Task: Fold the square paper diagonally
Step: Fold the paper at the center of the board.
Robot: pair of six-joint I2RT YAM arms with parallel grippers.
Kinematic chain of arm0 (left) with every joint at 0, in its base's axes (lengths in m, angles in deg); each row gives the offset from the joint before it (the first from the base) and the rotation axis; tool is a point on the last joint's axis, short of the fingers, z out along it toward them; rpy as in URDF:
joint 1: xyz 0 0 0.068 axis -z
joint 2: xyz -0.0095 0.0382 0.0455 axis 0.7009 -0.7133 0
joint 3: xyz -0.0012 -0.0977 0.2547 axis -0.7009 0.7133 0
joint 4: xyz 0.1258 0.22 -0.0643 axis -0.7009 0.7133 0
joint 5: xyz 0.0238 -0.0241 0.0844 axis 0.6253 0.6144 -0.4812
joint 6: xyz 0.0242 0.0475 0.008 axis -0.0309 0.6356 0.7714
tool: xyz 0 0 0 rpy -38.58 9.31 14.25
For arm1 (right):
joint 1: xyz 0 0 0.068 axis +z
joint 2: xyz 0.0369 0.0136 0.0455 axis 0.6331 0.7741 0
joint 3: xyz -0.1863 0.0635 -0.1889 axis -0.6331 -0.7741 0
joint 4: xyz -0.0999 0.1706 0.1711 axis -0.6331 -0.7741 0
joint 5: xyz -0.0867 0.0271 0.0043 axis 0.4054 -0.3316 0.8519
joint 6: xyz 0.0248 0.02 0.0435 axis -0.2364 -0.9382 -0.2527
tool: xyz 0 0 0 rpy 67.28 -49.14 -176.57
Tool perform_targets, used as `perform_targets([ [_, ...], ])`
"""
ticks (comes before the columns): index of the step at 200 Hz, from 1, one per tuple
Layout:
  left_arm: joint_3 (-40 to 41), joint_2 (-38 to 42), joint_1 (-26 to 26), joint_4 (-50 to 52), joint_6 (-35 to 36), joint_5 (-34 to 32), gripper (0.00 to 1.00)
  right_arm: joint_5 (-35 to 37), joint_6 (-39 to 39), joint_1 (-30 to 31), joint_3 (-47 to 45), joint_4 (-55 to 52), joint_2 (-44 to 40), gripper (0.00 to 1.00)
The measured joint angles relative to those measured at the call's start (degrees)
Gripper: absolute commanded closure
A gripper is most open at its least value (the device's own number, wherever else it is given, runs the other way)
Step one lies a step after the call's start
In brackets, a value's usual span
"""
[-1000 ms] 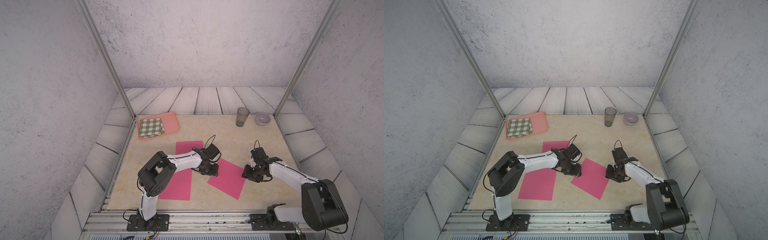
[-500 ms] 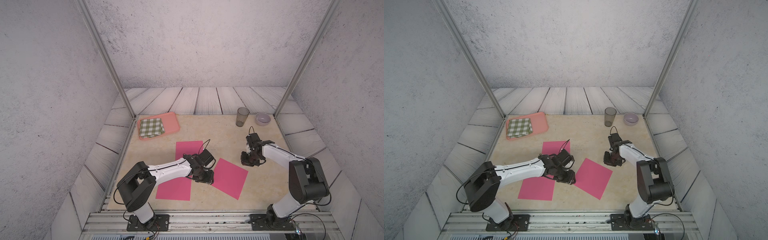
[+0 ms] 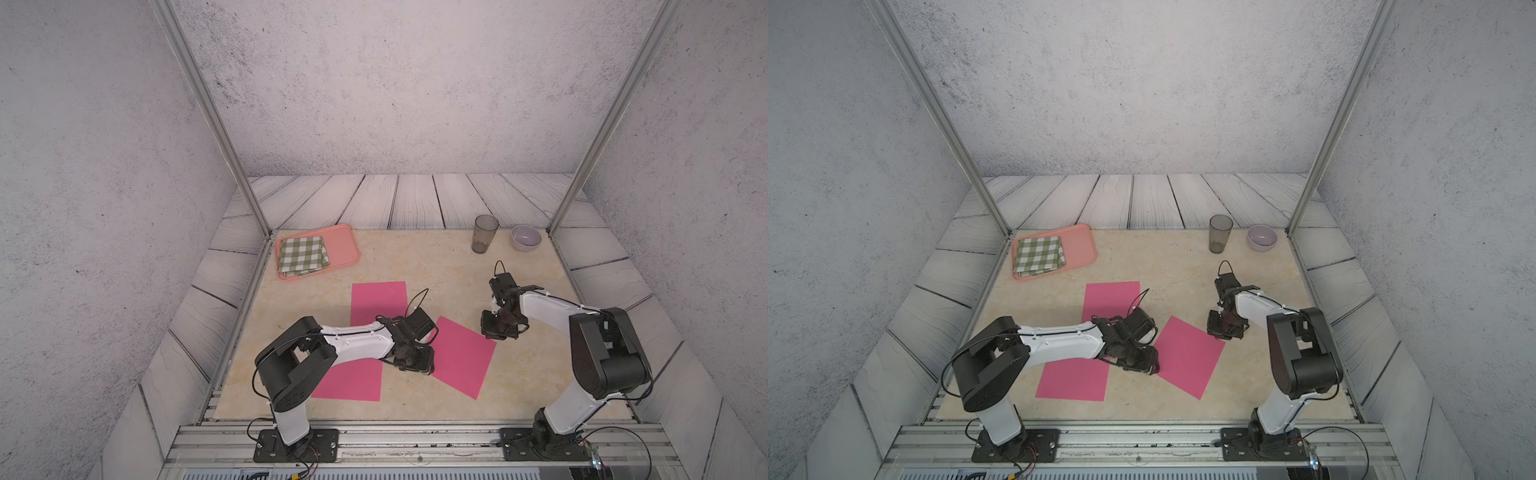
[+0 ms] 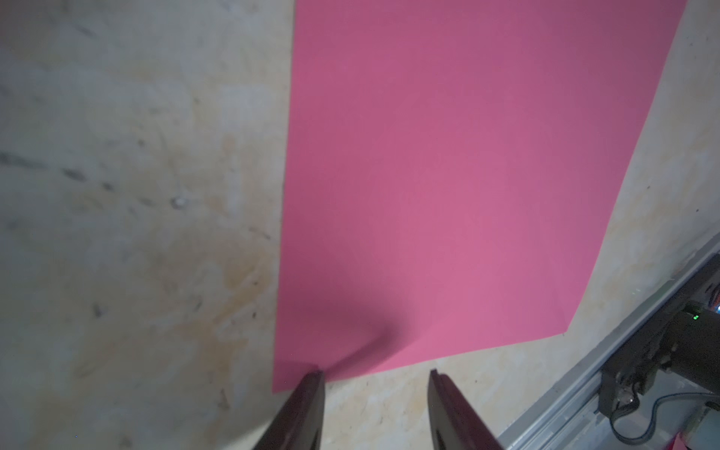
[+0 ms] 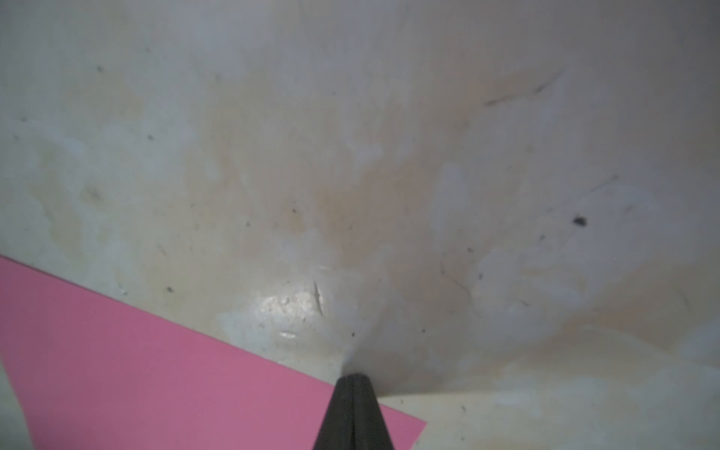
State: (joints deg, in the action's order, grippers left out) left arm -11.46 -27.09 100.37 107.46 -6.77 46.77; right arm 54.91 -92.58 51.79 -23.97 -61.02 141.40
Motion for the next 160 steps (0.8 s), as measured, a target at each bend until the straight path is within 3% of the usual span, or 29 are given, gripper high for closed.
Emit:
perform_targets([
  [72,-4.83,-4.0,-0.52,0.17,1.14,0.04,0.52,0.28,-0.2,0.0,-0.9,-0.68,-0.74,0.92],
  [160,-9.05,-5.9,-3.87,6.43,7.87,-1.2,0.5,-0.68,-2.25,0.02,-8.83,-2.71,-8.52,0.87],
])
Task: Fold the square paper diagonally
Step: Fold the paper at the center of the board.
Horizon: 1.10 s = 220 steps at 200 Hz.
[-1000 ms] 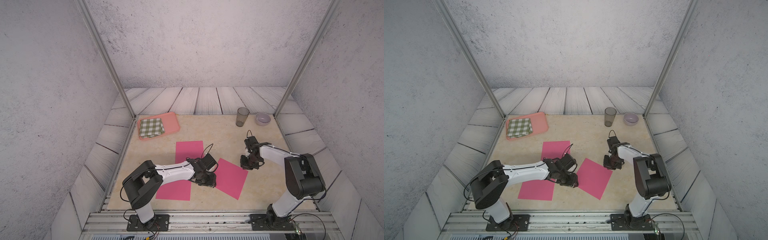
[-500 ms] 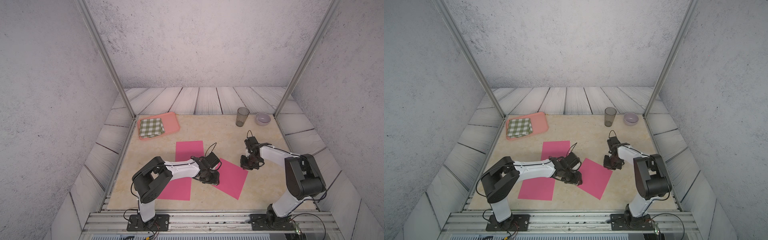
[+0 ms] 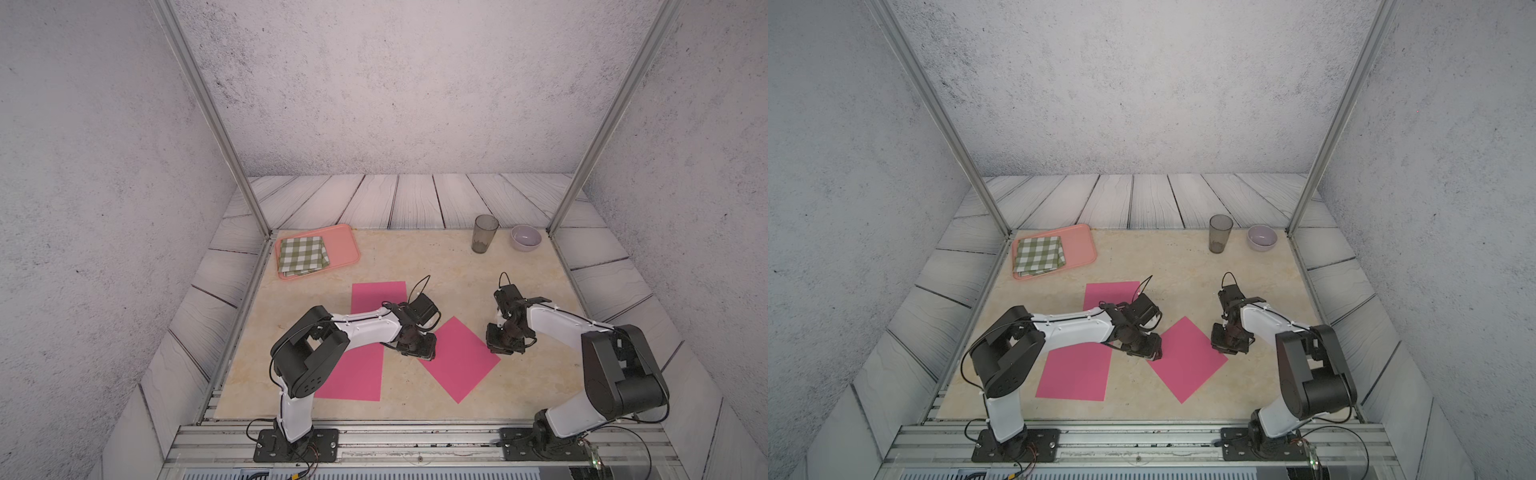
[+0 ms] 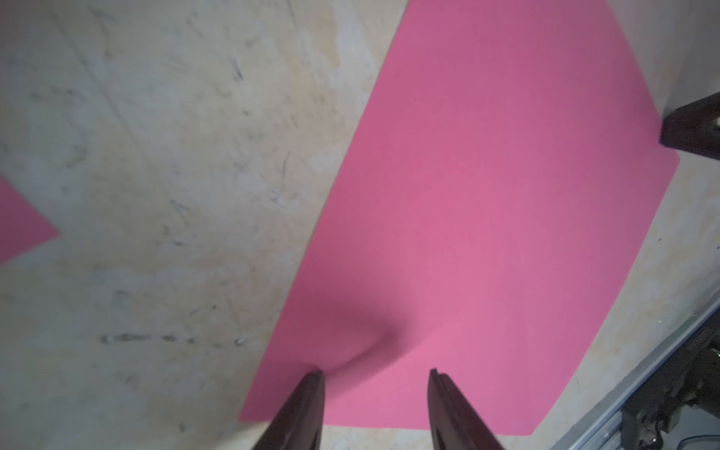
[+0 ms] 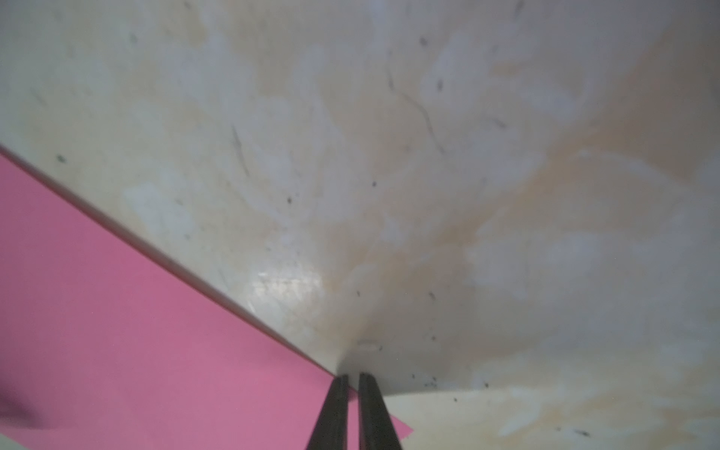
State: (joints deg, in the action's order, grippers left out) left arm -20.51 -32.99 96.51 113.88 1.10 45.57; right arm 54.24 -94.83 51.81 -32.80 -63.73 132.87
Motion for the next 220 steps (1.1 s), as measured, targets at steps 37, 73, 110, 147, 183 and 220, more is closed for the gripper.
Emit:
perform_targets([
  [37,-0.7,0.02,-0.7,2.99,2.27,-0.92,0.48,-1.22,-2.93,0.09,-5.07,-0.66,-6.08,0.72],
  [73,-1.49,1.27,-2.12,8.31,4.5,-2.93,0.45,-0.94,-5.09,0.2,-6.75,-2.36,-13.25,0.55],
  [110,-2.54,6.75,-3.37,12.92,6.56,-5.31,0.45,-0.9,-6.23,0.2,-8.92,-1.51,-18.21,0.44],
  [147,0.15,9.46,-4.81,11.21,6.97,-5.6,0.46,-2.75,-5.99,0.2,-11.21,0.61,-18.91,0.41],
  [183,2.05,6.32,-5.4,8.11,6.91,-4.33,0.48,-4.9,-6.23,0.2,-13.94,4.35,-18.91,0.41],
  [220,3.28,3.96,-5.38,5.11,6.32,-3.91,0.49,-5.66,-6.45,0.2,-15.06,6.8,-18.99,0.41],
])
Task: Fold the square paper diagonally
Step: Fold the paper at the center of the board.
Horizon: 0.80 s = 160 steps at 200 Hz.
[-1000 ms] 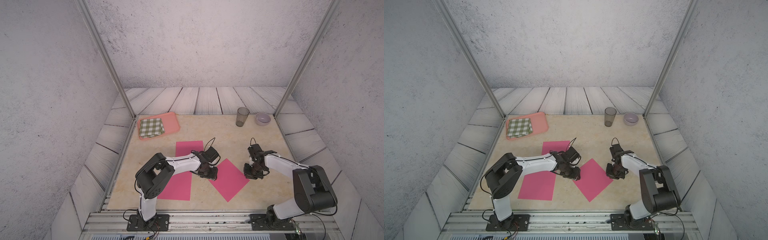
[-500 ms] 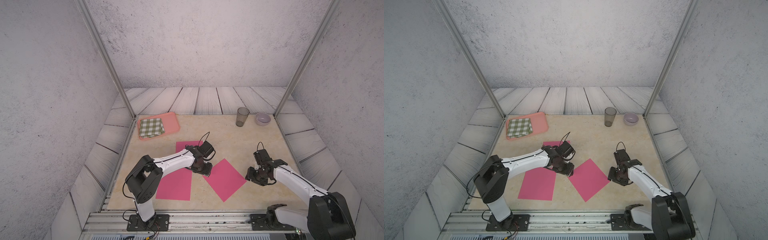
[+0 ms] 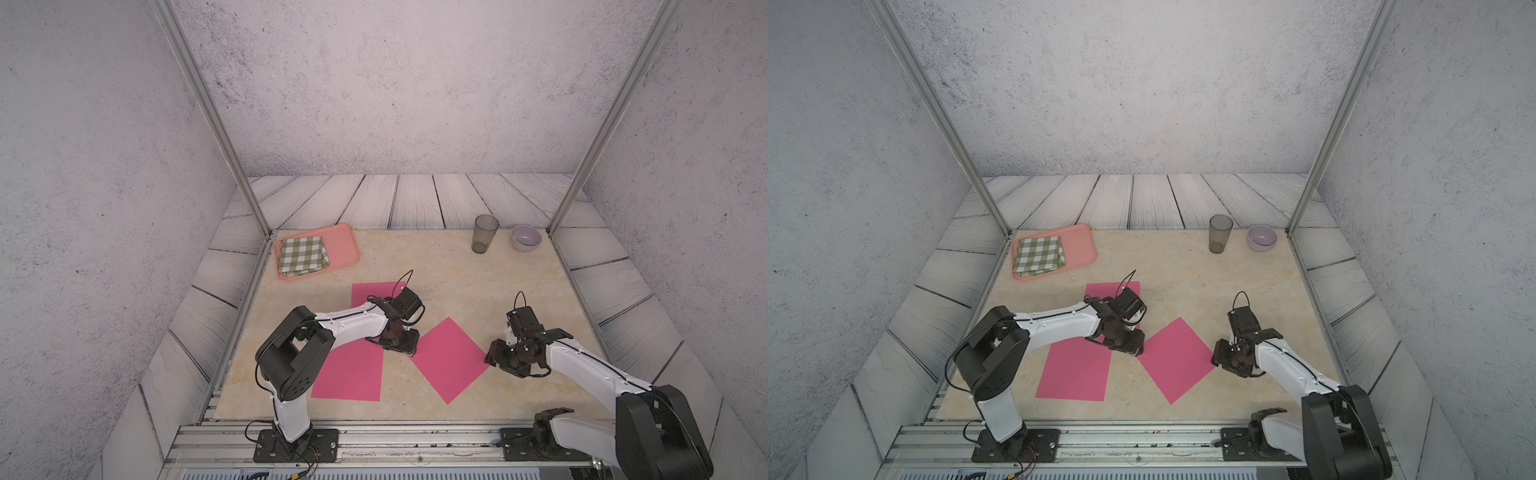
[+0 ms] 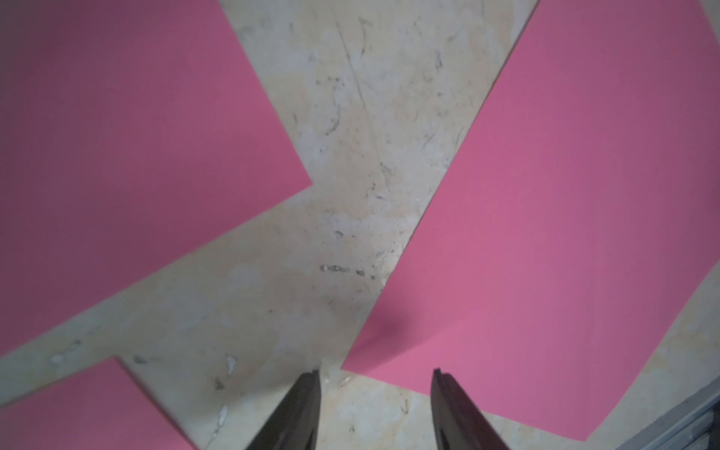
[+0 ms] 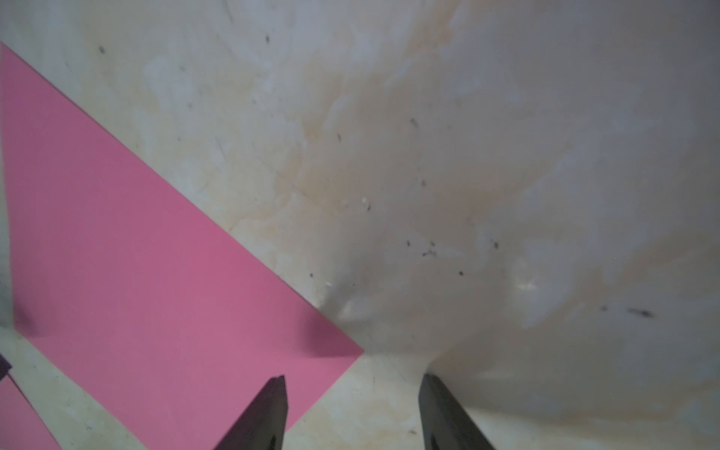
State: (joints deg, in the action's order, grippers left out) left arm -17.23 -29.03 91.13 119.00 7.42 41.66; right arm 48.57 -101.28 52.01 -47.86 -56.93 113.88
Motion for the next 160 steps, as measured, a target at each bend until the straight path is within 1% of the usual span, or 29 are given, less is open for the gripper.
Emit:
perform_targets([
  [89,-0.24,-1.44,-0.02,-3.96,-0.42,0.04,0.5,-0.94,-0.92,0.0,-0.66,2.73,-0.26,0.41],
  [160,-0.87,-2.27,-0.02,-5.27,-0.42,0.28,0.5,-4.07,-0.79,0.0,-0.72,5.44,0.92,0.42],
])
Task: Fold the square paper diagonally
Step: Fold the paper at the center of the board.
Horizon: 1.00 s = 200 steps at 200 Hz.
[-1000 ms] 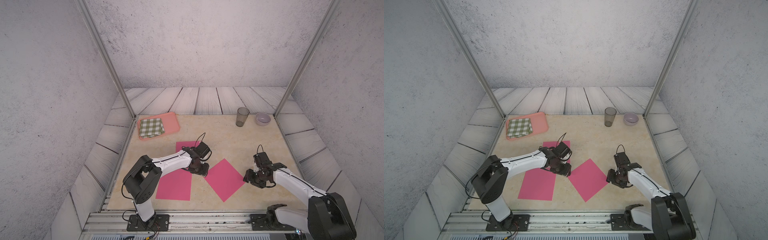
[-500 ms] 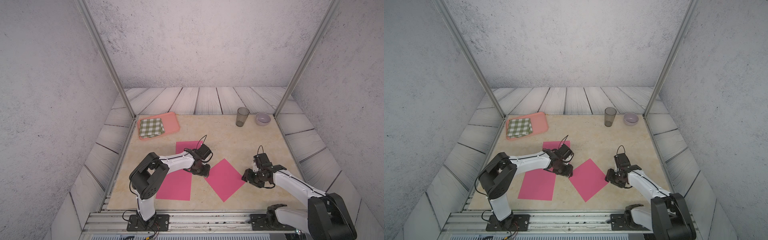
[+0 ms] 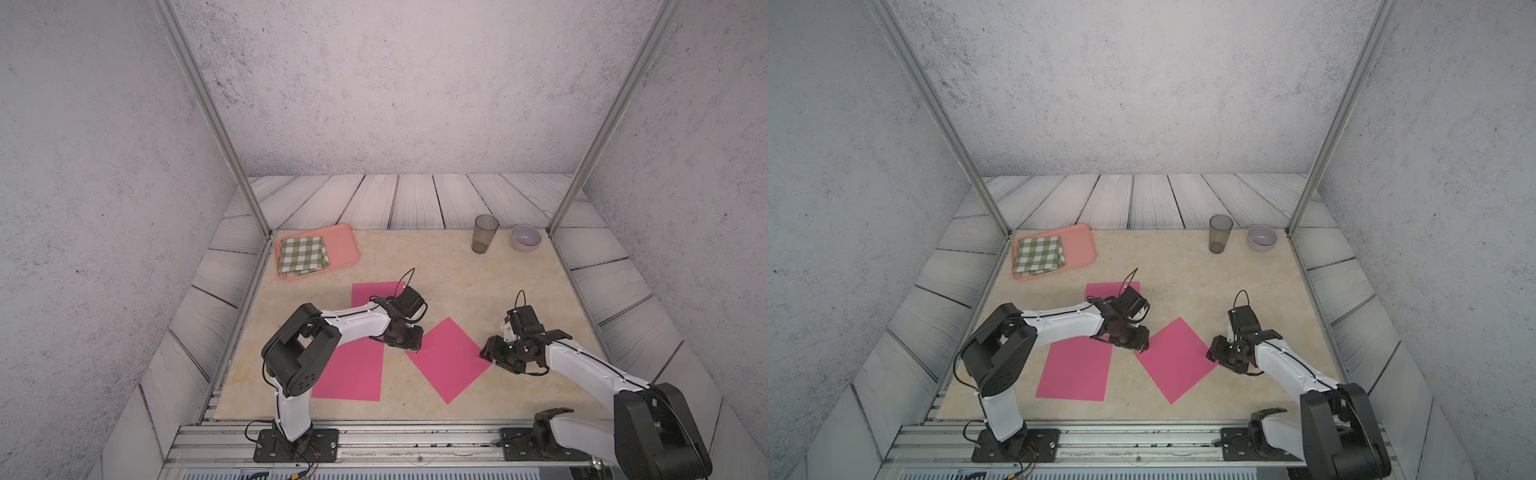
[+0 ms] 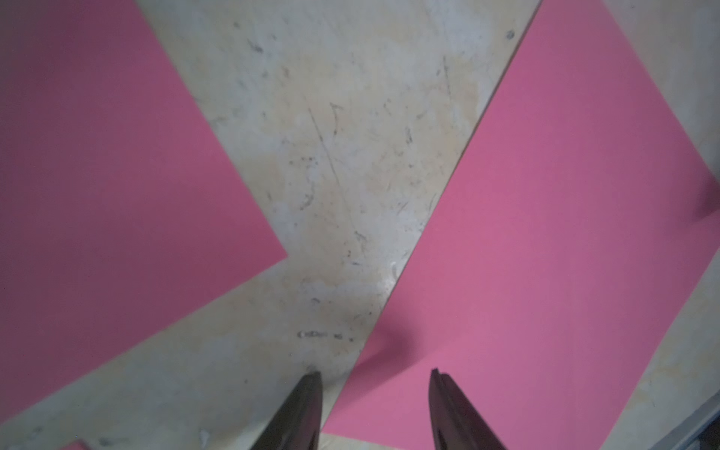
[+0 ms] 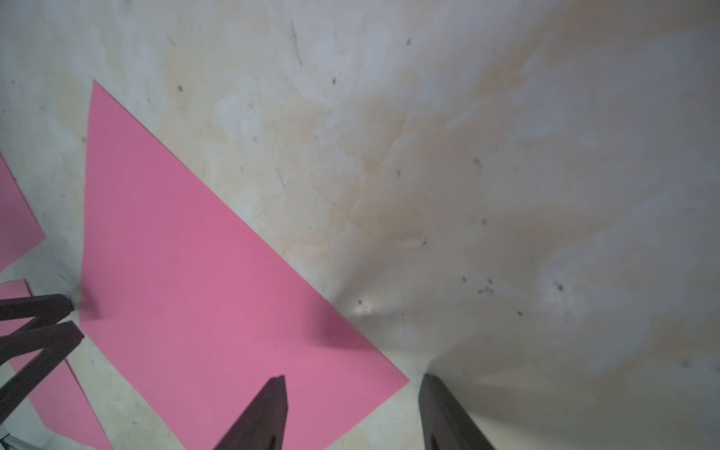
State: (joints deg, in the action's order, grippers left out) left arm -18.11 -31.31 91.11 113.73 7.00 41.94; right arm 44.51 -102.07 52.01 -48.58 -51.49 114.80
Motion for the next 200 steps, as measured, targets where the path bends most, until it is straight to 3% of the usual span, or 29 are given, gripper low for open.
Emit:
perform_targets([
  [200,-0.76,-1.51,-0.13,-3.69,0.22,2.54,0.5,-13.57,-5.55,0.0,-4.55,16.11,2.21,0.41],
])
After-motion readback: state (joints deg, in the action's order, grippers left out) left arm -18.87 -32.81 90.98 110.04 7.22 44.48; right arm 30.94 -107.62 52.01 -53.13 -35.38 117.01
